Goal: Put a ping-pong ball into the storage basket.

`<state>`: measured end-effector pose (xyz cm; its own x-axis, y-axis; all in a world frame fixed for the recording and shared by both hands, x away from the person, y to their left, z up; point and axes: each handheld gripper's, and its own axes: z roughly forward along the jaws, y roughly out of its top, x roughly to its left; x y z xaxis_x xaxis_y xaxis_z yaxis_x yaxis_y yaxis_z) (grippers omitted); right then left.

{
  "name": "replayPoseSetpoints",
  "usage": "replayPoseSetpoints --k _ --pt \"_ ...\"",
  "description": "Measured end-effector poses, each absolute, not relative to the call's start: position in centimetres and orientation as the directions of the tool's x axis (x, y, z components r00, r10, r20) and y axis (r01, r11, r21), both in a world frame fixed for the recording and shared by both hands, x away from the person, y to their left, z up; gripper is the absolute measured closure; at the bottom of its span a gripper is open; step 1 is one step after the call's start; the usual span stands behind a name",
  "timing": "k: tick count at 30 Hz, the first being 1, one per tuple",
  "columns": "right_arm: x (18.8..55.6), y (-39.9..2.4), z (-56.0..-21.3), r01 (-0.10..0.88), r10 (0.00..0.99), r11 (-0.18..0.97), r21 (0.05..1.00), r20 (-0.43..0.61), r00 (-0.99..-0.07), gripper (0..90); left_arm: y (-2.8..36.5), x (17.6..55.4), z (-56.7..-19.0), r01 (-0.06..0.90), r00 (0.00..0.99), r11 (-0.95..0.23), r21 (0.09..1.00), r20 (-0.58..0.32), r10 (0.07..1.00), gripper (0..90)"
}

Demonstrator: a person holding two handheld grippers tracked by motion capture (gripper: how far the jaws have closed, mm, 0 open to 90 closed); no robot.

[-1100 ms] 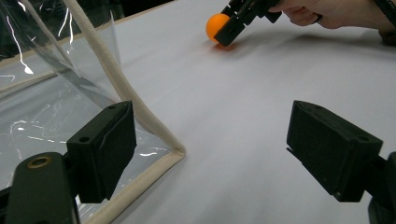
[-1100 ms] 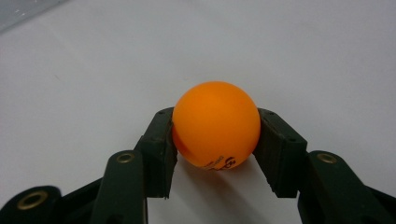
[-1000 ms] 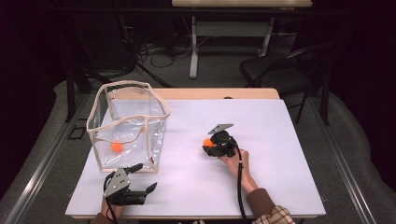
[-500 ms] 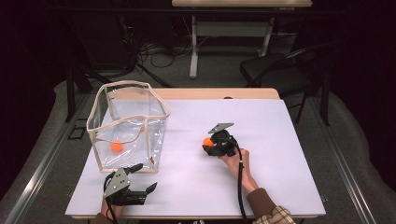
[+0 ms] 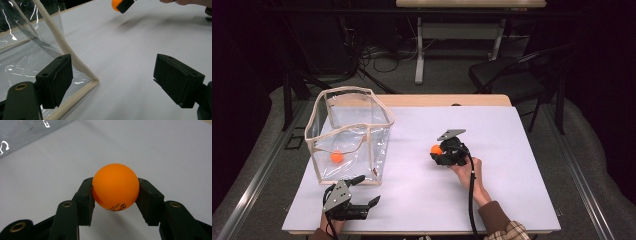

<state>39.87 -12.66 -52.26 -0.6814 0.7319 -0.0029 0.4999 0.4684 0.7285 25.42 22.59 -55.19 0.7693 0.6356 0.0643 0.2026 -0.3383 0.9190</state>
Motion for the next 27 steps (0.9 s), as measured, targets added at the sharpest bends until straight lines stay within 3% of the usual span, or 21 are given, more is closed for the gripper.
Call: replayPoseSetpoints --k 27 --pt "39.4 -13.6 -49.7 0.489 0.734 0.470 0.735 -0.017 -0.679 51.6 22.6 25.4 -55.2 0.202 0.769 -0.338 0.919 0.064 0.636 15.9"
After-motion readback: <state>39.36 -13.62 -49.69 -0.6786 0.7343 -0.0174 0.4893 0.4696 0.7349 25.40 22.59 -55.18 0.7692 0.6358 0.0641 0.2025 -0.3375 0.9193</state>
